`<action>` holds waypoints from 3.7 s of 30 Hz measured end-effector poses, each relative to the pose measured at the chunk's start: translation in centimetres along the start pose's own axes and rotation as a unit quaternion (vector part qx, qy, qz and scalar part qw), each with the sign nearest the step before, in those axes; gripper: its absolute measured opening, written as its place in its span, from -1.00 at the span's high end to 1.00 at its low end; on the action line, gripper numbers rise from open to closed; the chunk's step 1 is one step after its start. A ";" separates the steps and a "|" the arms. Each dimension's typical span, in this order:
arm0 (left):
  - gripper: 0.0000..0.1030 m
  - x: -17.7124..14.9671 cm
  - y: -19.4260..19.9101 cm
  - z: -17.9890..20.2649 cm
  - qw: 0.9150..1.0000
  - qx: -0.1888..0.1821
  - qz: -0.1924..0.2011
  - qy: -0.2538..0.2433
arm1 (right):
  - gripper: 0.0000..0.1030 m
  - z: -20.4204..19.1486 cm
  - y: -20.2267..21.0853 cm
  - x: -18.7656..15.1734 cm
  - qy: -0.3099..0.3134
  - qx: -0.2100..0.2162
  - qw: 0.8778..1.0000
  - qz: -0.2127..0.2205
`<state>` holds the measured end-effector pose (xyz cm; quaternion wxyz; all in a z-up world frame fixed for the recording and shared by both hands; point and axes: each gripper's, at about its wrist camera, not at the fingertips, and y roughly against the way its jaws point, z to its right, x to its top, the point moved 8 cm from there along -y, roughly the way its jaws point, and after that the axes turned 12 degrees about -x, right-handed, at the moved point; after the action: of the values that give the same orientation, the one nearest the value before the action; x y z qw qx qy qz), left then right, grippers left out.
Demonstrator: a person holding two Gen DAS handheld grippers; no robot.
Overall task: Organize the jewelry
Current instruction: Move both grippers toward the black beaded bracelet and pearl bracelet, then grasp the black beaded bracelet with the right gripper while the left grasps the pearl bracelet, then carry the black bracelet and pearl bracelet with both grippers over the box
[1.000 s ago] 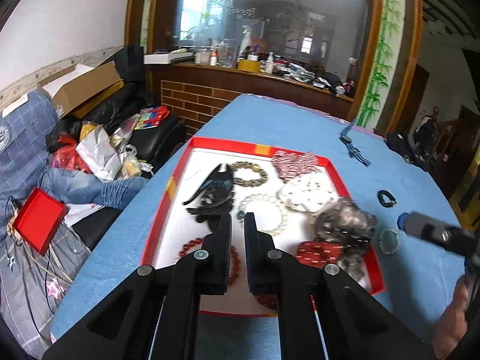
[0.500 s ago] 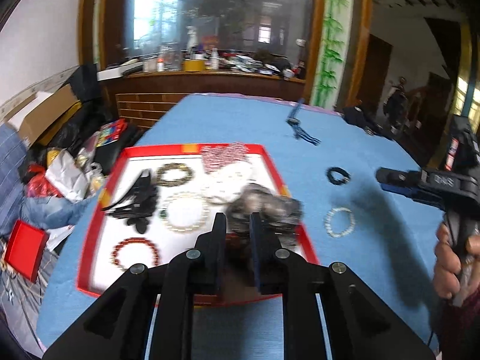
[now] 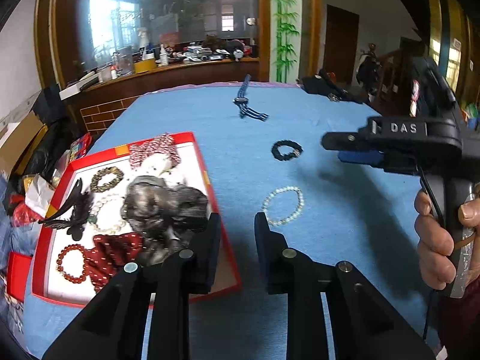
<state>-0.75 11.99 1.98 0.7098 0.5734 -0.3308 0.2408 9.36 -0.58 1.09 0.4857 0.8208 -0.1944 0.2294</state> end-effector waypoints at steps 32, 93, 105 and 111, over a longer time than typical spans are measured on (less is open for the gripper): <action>0.05 -3.5 4.7 -5.7 0.997 0.057 0.018 0.054 | -0.04 -6.0 0.4 -7.6 0.082 -0.013 0.996 -0.025; 0.91 7.1 3.7 -1.6 0.996 -0.081 0.030 0.035 | 0.88 -6.2 4.0 1.3 0.110 -0.021 0.994 0.016; 0.91 2.5 12.1 -13.7 0.994 0.010 0.056 0.089 | 0.87 -19.3 2.2 -4.8 0.208 0.047 0.977 -0.023; 0.90 -0.3 12.2 -17.2 0.992 0.021 0.050 0.116 | 0.87 -24.4 -0.7 -7.3 0.248 0.047 0.967 -0.041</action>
<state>-6.42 31.50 7.60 0.7181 0.5392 -0.2695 0.3476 -0.80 22.02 6.82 0.4888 0.7672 -0.0234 0.4147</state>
